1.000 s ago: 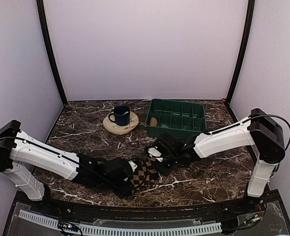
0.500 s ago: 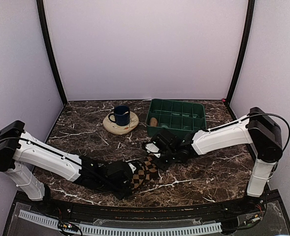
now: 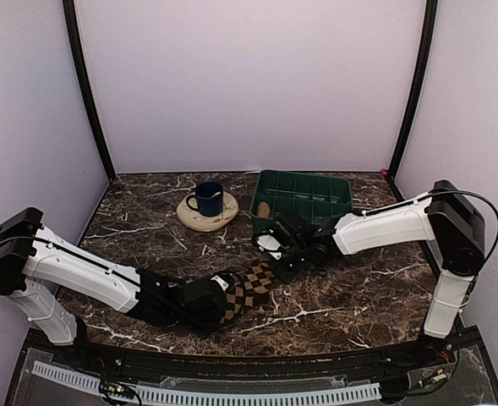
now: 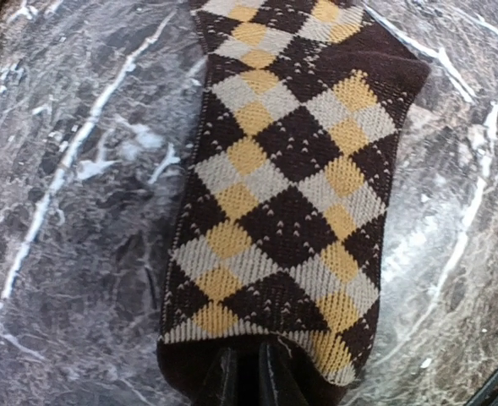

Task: Roll the socks
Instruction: Smooth out the sock at the center of the board, then pick up the sock from the center of the board.

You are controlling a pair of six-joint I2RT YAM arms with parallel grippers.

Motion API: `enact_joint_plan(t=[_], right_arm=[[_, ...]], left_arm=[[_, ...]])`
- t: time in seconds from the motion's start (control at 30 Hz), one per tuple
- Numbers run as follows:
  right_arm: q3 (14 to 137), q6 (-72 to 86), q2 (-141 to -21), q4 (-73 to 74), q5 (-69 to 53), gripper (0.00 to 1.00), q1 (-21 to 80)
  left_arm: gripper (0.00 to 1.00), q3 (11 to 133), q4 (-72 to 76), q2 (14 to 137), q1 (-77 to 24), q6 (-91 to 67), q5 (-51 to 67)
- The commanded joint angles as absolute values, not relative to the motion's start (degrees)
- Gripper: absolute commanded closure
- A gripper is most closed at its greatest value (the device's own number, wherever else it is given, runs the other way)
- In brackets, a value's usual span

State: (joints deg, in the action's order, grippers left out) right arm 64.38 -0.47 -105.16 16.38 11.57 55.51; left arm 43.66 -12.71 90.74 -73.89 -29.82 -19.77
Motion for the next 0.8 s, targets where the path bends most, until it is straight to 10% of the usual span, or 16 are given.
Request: enact_joint_plan(t=[0.0,0.77], right_arm=[[66.49,2.31,-101.28,21.12,9.68,1.00,53.87],[63.82,17.20,-88.56,33.75,1.77,1.00,53.29]], left_arm=[[0.86,42.73,-14.67,90.38,-73.26,-29.36,-25.31],[0.87,47.27,-3.07,90.22,-60.91,-9.45,-22.67]])
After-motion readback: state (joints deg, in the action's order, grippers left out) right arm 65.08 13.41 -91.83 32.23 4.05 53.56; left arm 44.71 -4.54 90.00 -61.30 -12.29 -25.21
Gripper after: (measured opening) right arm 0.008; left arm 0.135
